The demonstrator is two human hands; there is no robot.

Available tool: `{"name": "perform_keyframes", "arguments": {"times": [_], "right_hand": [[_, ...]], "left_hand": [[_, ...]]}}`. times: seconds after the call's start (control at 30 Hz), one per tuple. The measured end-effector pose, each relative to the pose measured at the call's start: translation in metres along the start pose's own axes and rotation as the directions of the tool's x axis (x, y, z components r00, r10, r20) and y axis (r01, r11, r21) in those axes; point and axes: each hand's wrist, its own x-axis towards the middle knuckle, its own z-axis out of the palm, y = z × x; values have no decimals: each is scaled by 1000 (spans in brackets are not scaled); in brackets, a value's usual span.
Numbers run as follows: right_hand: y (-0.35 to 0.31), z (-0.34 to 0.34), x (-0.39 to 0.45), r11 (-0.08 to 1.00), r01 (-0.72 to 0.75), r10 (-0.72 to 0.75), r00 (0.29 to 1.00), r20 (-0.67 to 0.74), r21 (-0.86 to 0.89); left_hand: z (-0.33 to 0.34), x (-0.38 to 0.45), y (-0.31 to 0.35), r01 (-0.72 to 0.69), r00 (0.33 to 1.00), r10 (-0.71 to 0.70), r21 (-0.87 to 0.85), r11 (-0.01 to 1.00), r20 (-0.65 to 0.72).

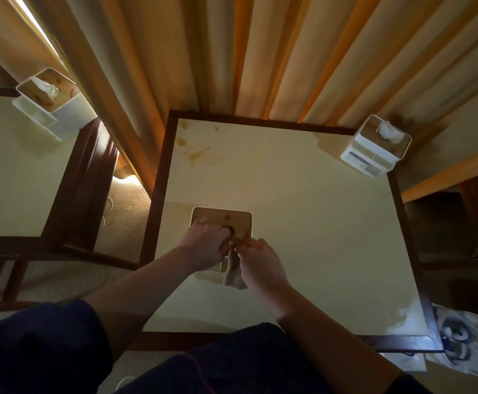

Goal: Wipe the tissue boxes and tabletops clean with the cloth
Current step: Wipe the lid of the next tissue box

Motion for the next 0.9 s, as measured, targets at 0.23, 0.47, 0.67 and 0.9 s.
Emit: {"name": "perform_keyframes", "arguments": {"times": [0.23, 0.47, 0.67, 0.9], "right_hand": [[0, -7, 6, 1000, 20, -20, 998, 66, 10], [-2, -9, 3, 1000, -11, 9, 999, 51, 29], [-4, -9, 3, 999, -12, 8, 997, 73, 50], [-6, -22, 15, 997, -50, 39, 987, 157, 65]], "left_hand": [[23, -14, -9, -52, 974, 62, 53, 997, -217], [23, -14, -14, -80, 962, 104, 106, 991, -251], [25, -9, -12, 54, 956, -41, 38, 998, -291], [38, 2, -16, 217, 963, -215, -4, 976, -166]]}}
